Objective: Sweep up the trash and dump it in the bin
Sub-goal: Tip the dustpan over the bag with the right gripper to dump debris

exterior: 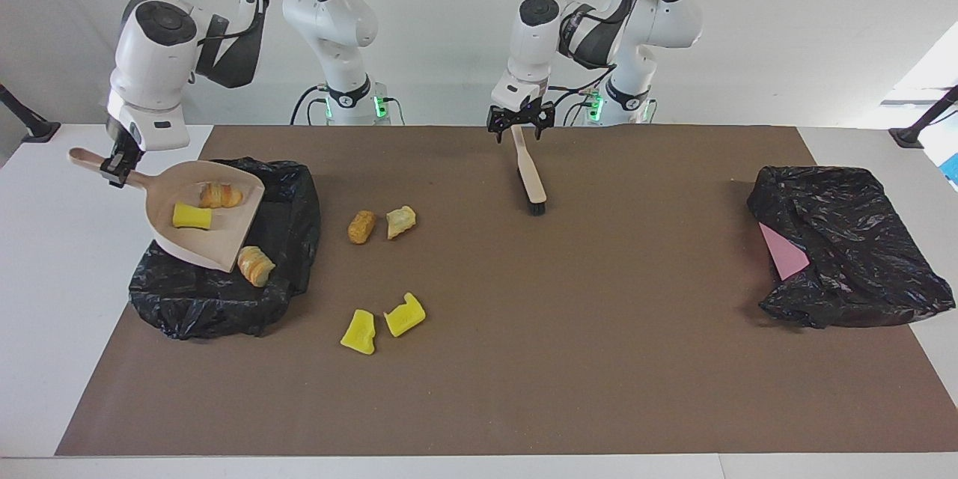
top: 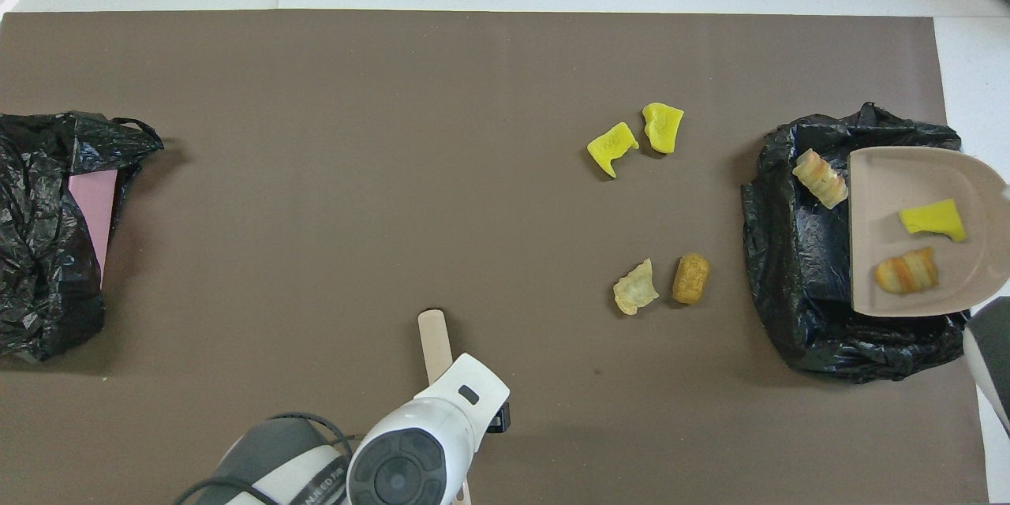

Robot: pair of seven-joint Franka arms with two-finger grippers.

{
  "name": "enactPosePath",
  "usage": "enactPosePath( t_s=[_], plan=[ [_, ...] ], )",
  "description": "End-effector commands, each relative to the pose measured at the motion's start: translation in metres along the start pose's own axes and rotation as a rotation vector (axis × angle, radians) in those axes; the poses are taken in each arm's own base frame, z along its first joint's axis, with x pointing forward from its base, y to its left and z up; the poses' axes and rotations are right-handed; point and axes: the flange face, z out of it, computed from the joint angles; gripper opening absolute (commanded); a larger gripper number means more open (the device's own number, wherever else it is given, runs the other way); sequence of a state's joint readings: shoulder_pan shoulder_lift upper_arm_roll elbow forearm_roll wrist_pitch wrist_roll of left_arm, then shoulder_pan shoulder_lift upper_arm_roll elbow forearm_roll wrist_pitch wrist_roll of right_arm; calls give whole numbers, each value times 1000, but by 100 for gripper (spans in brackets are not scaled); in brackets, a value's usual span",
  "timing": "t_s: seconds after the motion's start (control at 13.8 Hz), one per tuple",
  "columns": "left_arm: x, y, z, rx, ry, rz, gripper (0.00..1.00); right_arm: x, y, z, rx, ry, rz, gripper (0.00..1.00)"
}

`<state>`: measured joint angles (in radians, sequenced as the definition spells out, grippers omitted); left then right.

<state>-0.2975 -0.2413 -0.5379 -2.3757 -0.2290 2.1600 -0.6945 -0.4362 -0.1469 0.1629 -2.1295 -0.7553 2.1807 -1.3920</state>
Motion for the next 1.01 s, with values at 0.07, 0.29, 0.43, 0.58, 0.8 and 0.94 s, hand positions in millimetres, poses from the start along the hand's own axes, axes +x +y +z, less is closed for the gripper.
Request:
enactPosePath(
  t_s=[0.07,0.29,0.43,0.58,0.8,0.94],
  plan=[
    [77,-60,-75,-40,-53,68,100,-2,-23,-10,-3,-149,-16,0],
    [116,-111,-109,-88,-20,-35,100,14,-26,-33,31,-286,21,0],
    [135,-143,-123,-113,-7,-73,100,23,-28,-50,34,-353,70,0],
    [154,-177,-136,-126,22,-28,100,24,-31,-56,40,-391,111,0],
    [185,-225,-153,-74,72,46,100,22,-29,-69,32,-479,91,0],
    [206,-246,-164,-70,96,85,100,15,-20,-84,16,-484,106,0]
  ],
)
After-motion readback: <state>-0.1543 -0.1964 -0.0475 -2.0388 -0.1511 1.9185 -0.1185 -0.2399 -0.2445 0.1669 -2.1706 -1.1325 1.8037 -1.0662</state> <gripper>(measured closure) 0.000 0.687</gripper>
